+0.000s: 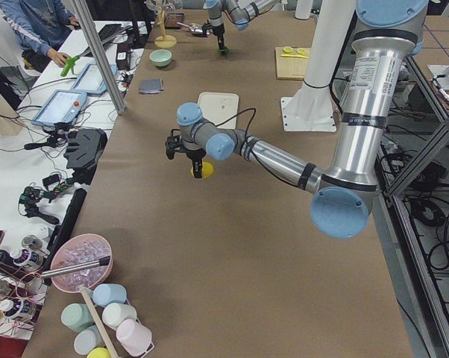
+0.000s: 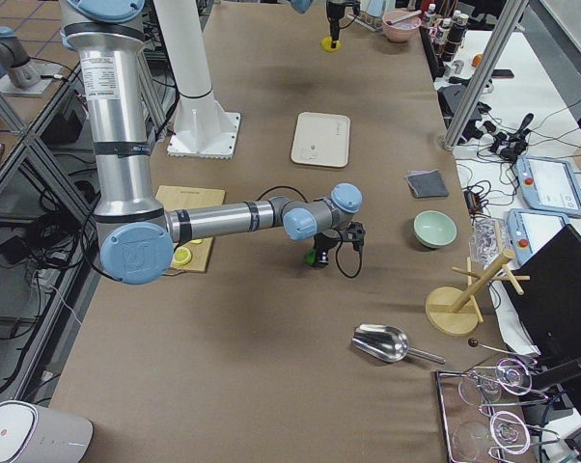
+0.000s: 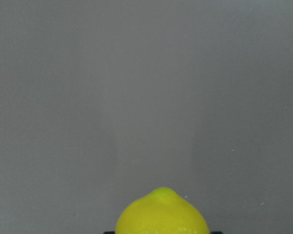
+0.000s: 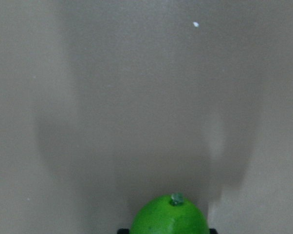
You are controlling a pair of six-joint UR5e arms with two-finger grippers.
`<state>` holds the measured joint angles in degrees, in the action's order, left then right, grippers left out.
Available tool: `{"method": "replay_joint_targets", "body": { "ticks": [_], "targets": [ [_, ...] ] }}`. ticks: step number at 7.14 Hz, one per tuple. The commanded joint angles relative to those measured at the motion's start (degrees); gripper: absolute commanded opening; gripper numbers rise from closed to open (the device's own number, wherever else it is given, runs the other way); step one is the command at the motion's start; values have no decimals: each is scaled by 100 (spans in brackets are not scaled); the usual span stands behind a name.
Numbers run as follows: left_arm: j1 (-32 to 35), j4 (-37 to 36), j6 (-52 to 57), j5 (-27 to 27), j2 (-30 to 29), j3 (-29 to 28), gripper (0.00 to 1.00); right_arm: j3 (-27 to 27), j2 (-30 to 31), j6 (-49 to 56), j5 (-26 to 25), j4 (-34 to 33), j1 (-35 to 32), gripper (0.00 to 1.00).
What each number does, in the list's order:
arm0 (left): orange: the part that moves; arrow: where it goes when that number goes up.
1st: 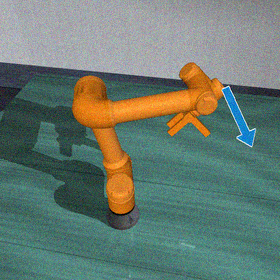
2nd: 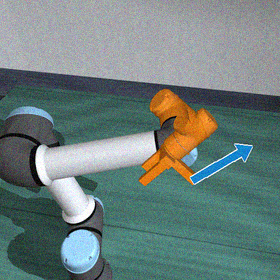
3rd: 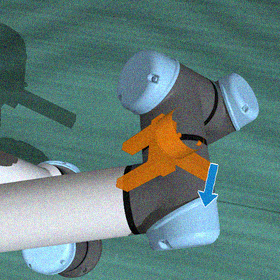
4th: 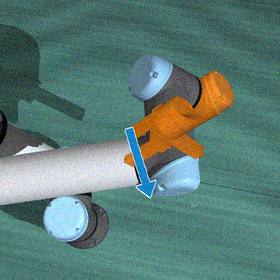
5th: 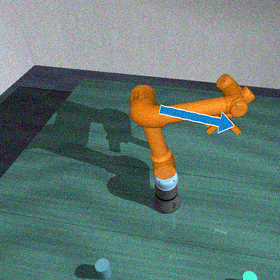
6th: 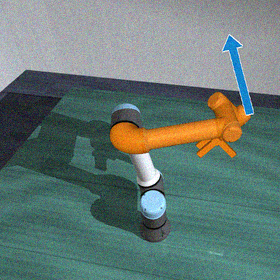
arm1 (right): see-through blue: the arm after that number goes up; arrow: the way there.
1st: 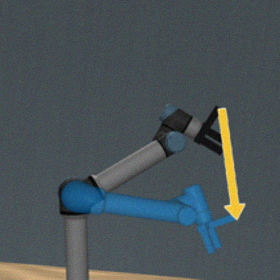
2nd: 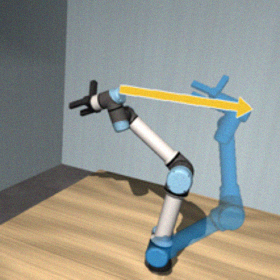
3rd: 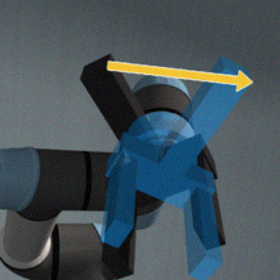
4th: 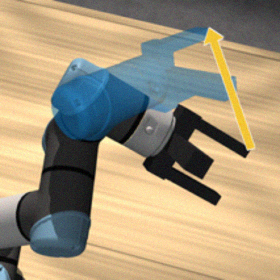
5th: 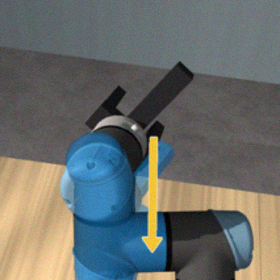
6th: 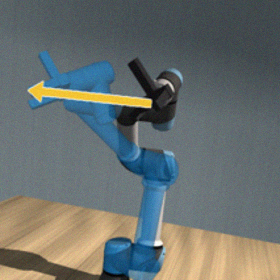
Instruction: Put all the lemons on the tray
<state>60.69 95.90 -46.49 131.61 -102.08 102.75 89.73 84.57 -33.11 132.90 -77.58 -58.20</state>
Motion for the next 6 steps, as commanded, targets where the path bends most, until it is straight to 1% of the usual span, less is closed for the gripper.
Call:
{"method": "replay_joint_targets", "body": {
  "ticks": [1,2,4,6],
  "targets": [
    [13,-1070,26,-4,-950,-123,0,80,-238,-11,-1,-142,-313,22],
    [-13,-1239,0,-4,-1267,-272,0,80,-448,-11,-18,-326,-341,22],
    [-127,-1249,-201,-30,-1690,-536,0,80,-1045,-116,-62,-799,-324,22],
    [-434,-1240,-789,-56,-2016,-563,0,71,-1652,-231,-106,-1327,-228,22]
  ]
}}
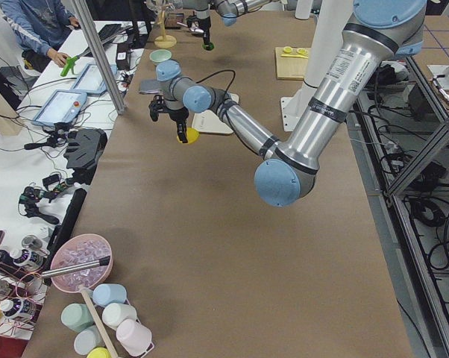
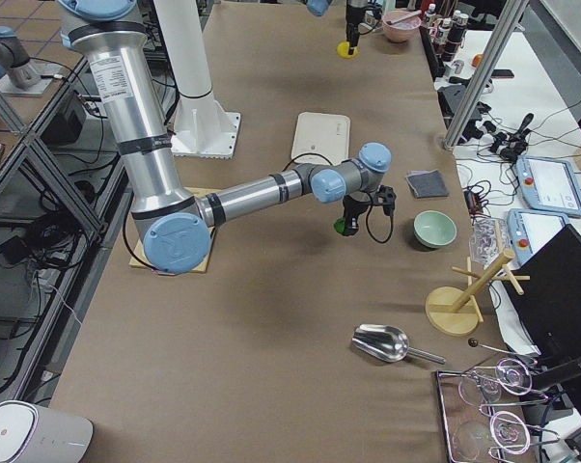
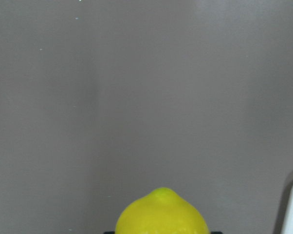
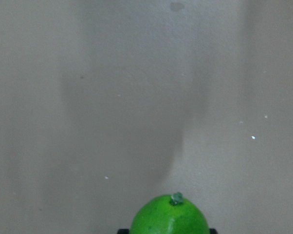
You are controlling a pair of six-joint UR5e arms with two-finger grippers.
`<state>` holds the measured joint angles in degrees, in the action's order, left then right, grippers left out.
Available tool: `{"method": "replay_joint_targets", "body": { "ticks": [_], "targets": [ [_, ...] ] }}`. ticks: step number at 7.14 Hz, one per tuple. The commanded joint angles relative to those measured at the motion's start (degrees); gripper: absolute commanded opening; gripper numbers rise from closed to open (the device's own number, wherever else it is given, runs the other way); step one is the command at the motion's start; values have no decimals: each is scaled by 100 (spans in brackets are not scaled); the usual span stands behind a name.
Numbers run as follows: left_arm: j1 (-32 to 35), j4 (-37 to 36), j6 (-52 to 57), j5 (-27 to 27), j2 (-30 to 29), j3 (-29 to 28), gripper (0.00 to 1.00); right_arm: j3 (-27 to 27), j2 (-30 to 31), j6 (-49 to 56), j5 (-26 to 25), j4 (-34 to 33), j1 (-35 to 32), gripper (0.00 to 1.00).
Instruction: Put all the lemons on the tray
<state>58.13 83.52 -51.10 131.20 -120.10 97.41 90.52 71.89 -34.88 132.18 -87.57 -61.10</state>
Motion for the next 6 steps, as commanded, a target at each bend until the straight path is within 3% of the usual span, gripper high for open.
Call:
{"method": "replay_joint_targets", "body": {
  "ticks": [1,6],
  "targets": [
    [-344,32,-696,-7,-381,-20,0,-8,-647,-289,-165,-453,220,22],
    [-1311,103,-1743,-760,-796,-64,0,-8,-1598,-2091,-333,-436,1168,22]
  ]
}}
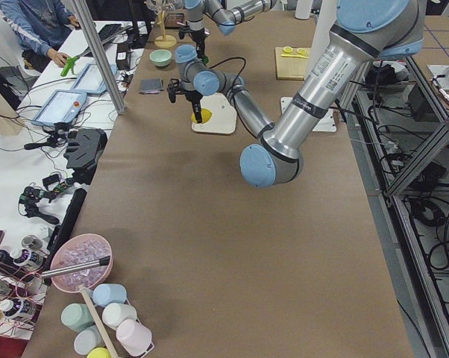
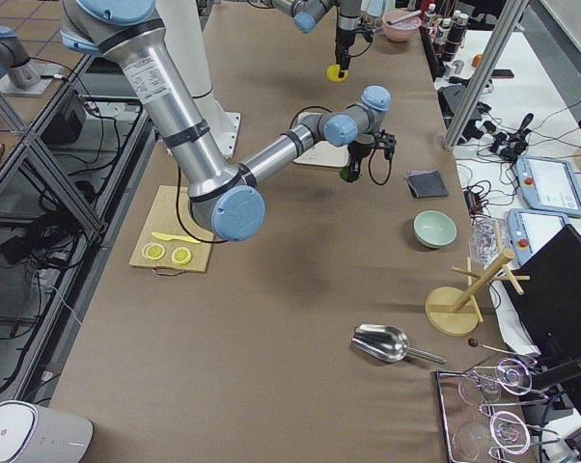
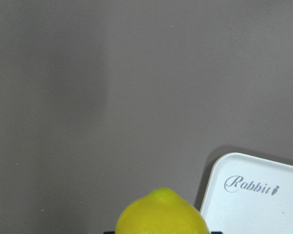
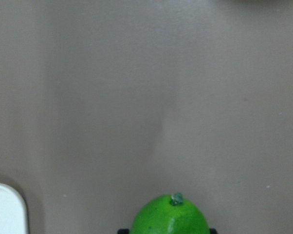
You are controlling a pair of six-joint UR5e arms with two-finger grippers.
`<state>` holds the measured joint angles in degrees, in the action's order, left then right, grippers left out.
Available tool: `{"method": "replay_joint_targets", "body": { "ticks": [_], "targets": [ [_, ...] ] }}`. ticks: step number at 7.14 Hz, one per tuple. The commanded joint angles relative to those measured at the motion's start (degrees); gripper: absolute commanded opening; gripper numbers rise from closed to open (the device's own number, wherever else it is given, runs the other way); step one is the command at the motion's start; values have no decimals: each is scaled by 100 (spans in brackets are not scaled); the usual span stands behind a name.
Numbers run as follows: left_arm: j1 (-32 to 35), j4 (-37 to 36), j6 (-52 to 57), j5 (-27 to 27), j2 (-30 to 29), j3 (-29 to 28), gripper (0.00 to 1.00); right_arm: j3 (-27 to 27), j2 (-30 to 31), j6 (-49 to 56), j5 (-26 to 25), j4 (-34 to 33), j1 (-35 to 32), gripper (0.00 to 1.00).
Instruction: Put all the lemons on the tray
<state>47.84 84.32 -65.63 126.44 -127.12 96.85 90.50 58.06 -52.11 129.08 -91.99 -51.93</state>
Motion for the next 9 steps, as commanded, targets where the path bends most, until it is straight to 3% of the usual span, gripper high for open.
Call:
{"method": "replay_joint_targets", "body": {
  "ticks": [1,3,5,9],
  "targets": [
    [-519,363,-605,-548,-85,-34,0,-6,-277,-535,-75,32,419,22],
    [-932,480,-1055,-944,-173,-70,0,-59,-707,-1113,-94,15,604,22],
    [-1407,637,-1512,-1435,-217,-113,0,-67,-753,-1231,-259,32,972,22],
    [-1795,1639,-1847,-2070,-173,-824,0,-242,-796,-1293,-821,58,1510,23]
  ]
}}
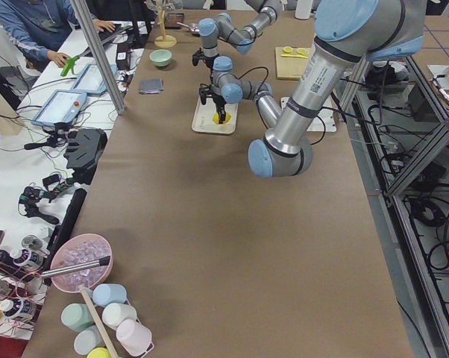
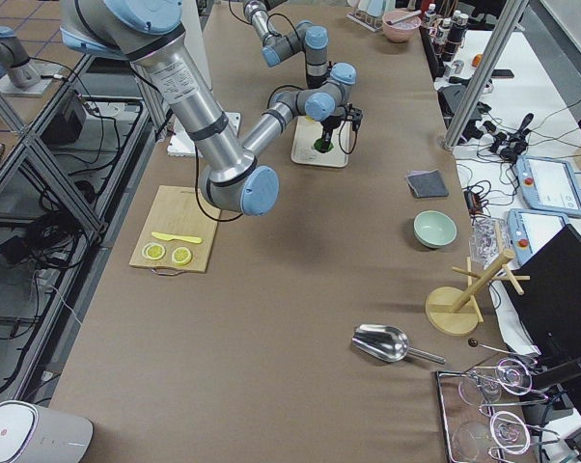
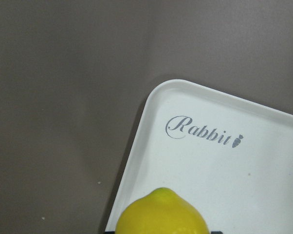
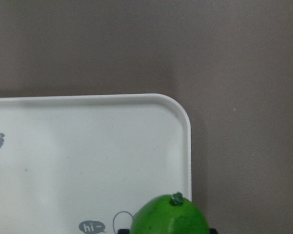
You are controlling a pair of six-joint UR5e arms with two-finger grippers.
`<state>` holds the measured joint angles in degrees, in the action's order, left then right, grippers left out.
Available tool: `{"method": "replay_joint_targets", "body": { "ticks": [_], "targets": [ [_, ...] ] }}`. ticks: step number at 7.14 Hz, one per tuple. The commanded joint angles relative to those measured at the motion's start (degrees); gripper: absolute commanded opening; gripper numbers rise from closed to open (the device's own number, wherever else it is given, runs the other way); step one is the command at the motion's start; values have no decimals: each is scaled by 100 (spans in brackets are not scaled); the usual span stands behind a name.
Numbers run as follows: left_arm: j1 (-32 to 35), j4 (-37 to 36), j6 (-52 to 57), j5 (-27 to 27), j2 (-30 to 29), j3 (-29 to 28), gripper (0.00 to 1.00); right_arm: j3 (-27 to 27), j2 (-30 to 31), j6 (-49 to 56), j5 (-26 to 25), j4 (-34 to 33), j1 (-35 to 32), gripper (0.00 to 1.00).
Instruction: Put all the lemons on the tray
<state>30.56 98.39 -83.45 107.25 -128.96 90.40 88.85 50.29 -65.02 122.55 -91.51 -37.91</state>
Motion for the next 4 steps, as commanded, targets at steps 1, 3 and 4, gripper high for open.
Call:
{"method": "replay_joint_targets", "body": {
  "ticks": [1,3,4],
  "targets": [
    [-68,312,-57,-151,29,-190,19,-235,-159,-2,-222,97,126,23],
    [-68,304,-66,-143,29,-155,98,-787,-344,-11,-284,789,135,24],
    [-59,304,-66,-125,29,-129,98,-859,-354,-11,-275,862,135,29]
  ]
}}
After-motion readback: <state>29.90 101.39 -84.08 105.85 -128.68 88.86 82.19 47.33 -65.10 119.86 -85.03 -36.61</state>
